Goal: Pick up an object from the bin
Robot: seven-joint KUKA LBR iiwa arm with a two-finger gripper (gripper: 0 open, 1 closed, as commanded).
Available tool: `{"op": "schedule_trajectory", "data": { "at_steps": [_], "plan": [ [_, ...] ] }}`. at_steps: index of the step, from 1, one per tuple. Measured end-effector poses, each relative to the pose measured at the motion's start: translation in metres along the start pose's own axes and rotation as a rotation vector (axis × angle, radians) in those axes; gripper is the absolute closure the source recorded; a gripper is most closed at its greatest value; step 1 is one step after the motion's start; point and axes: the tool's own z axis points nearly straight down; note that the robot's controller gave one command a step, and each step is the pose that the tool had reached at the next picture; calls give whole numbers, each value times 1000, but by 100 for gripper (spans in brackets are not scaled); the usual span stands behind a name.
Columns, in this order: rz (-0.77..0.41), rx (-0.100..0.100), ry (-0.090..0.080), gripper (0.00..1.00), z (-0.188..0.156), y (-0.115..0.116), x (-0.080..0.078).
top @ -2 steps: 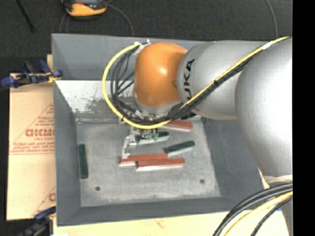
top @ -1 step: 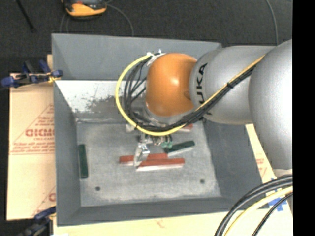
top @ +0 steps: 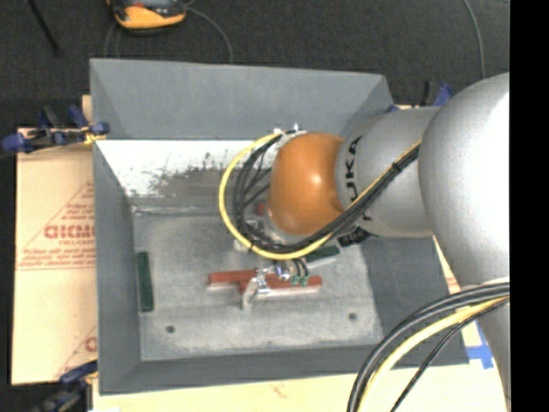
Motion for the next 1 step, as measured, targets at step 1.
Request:
{"op": "schedule_trajectory", "data": {
  "at_steps": [1],
  "plan": [
    [6, -2, -3, 100, -6, 2, -3]
  ]
}}
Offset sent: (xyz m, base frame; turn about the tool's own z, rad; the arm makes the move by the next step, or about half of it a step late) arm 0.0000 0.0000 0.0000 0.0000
